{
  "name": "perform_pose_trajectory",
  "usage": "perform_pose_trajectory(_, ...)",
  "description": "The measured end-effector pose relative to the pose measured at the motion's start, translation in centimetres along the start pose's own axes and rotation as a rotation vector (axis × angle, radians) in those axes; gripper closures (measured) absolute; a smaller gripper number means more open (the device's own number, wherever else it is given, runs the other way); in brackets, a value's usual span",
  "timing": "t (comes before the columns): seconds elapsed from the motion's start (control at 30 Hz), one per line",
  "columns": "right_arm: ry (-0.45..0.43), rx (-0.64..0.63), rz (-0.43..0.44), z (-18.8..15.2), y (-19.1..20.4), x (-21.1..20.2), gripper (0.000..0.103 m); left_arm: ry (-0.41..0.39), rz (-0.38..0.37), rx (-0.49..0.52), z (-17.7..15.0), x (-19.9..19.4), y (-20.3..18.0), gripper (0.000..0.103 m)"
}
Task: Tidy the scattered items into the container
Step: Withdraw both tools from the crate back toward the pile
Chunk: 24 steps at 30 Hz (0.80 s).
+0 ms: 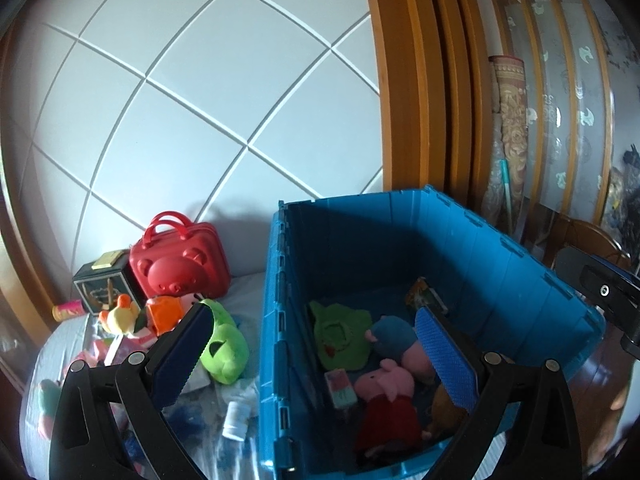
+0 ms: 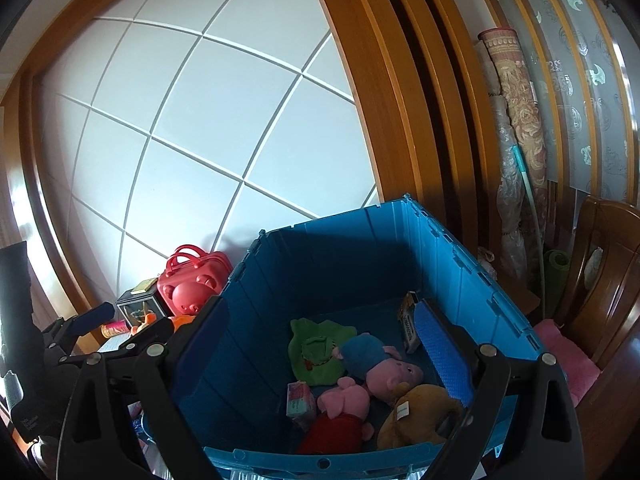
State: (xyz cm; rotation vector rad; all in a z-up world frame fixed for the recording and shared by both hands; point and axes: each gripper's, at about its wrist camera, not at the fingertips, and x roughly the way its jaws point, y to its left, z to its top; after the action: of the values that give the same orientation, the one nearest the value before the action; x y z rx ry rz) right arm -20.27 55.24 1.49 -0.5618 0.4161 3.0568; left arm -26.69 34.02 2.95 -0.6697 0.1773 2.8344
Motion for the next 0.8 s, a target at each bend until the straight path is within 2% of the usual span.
perform_pose_trajectory(0.33, 0.019, -0.096, 0.101, -1.2, 6.0, 0.0, 0.007, -0.004, 0.087, -0.091, -3.6, -2.5, 6.1, 0.001)
perform_pose_trajectory(0.43, 0.028, -0.116, 0.142, -1.9, 8.2, 0.4, 0.003, 0.008, 0.122, -0.121, -5.0, -2.8, 8.7, 0.001)
perform_pose_trajectory(0.6, 0.058, -0.19, 0.195, -3.2, 12.8, 1.5, 0.003, 0.037, 0.174, -0.158, -7.1, -2.9, 13.1, 0.001)
perform_pose_trajectory(0.8, 0.084, -0.199, 0.264, -4.8, 17.9, 3.4, 0.003, 0.072, 0.22, -0.182, -9.5, -2.4, 19.4, 0.001)
